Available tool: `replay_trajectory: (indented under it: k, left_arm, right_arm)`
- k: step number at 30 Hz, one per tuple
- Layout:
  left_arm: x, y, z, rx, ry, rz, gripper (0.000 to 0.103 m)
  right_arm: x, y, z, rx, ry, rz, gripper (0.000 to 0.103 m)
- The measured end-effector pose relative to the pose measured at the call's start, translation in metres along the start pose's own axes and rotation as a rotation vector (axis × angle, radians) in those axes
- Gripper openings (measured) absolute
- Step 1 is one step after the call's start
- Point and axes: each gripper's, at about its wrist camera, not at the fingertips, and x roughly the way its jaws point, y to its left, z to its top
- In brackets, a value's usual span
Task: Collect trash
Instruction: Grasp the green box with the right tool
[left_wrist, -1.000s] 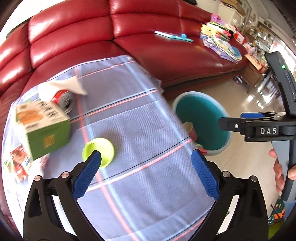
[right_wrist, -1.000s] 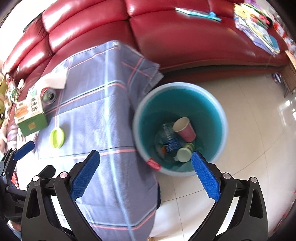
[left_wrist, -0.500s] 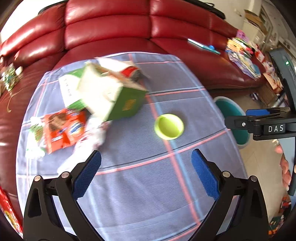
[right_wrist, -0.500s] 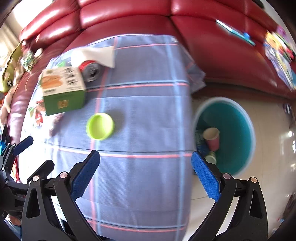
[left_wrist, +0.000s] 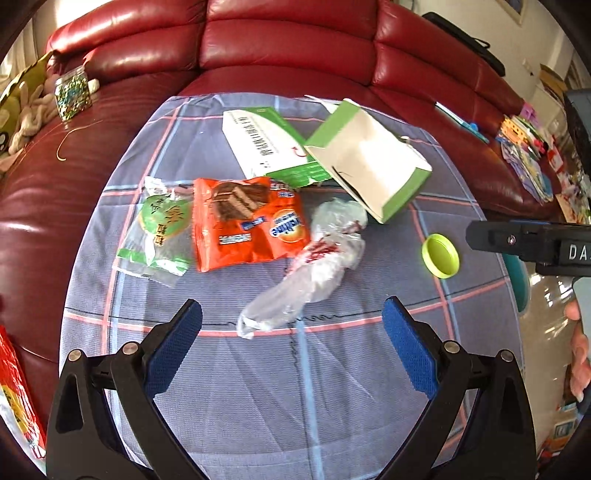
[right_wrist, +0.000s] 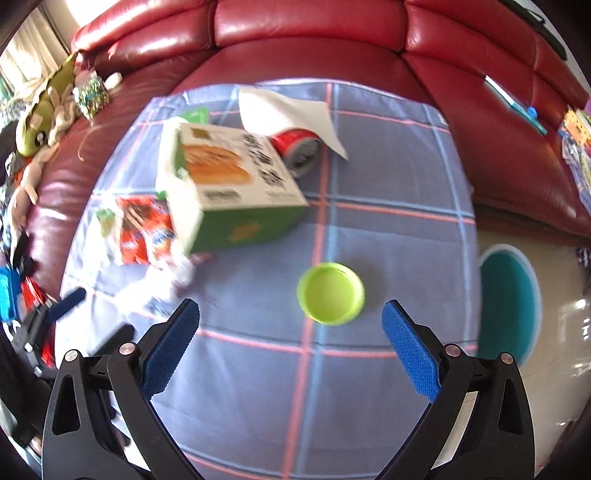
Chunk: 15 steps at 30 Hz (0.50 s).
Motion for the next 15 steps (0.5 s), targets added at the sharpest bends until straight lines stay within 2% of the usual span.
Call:
replay_trajectory:
  k: [5,8,15]
  left_arm:
    - [0.006,0.013,-0.002,-0.012,0.010,-0.009,0.094]
    - [0.011,0.019,-0.001,-0.015,0.018,-0.011,0.094]
    - [0.014,0.041,0.005,-0.056,0.018,-0.017,0.094]
  right_arm:
    - [0.013,0.020,0.011,0.028,-0.017,0.002,0.099]
    - [0.024,0.025,0.017,0.050,-0.007,0.000,0.092]
    - [0.042,0.026,0.026,0.097,-0.013,-0.008,0.088]
